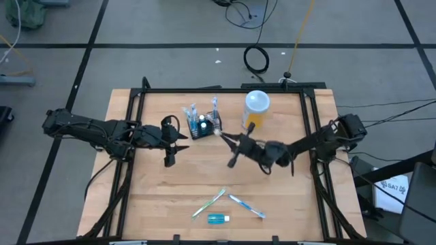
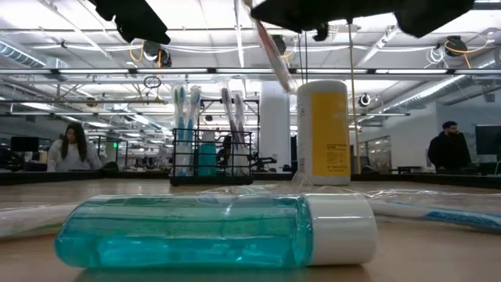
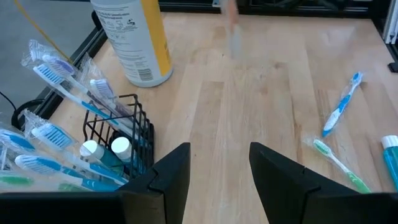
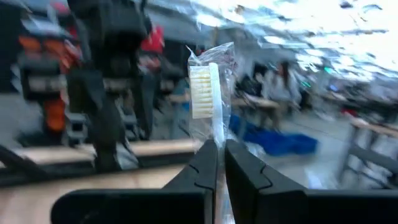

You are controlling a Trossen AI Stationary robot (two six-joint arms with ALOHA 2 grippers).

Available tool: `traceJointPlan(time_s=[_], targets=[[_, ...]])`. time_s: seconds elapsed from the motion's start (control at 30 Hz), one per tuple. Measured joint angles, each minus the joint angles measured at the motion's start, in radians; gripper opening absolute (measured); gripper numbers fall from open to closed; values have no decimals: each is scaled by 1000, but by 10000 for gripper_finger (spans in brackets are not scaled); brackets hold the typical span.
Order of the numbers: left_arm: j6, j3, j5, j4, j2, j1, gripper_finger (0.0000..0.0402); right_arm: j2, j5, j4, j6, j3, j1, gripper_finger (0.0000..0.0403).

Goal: Pick & Place toothbrushing station
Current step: Put the orange toothbrush into the black mesh organizer

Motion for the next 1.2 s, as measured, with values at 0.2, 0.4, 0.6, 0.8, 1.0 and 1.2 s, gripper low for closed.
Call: traceJointPlan(time_s=[0.2, 0.4, 0.6, 0.8, 1.0, 1.2], targets=[[25, 0, 0, 0, 0, 0, 173, 74, -231, 197, 65, 2, -131, 9], [41, 0, 0, -2, 0, 0, 173, 208, -355, 454, 24, 23, -224, 9], [63, 0, -1, 26, 0, 2, 173, 317, -361, 439, 30, 147, -279, 9], [93, 0, -1, 28, 0, 2, 173, 367, -177, 438, -46, 206, -286, 9], [95, 0, -1, 27, 0, 2, 173, 382, -152, 412, -85, 208, -291, 9], [96, 0, -1, 40, 0, 2, 173, 383, -93, 384, -113, 208, -305, 9]])
